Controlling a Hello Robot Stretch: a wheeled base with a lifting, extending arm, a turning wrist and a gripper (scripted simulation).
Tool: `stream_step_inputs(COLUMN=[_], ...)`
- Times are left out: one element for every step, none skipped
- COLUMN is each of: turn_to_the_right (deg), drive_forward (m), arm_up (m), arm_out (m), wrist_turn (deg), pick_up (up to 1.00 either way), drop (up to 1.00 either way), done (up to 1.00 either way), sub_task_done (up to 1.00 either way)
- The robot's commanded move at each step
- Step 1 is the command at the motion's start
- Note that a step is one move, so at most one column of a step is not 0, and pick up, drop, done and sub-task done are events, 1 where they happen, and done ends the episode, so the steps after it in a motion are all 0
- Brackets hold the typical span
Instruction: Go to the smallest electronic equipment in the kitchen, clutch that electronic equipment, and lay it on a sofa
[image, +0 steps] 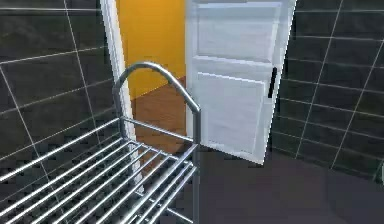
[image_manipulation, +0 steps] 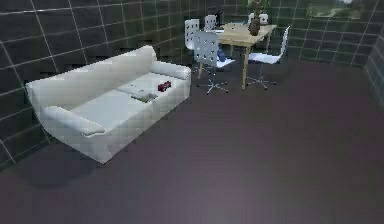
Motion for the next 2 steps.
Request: stream_step_inputs(turn_to_the_right=[45.0,45.0], drive_forward=[0.0,0.0], arm_up=[0.0,0.0], arm_out=[0.0,0.0], wrist_turn=[0.0,0.0], pick_up=[0.0,0.0], drop=[0.0,0.0], done=[0.0,0.0], sub_task_done=[0.0,0.0])
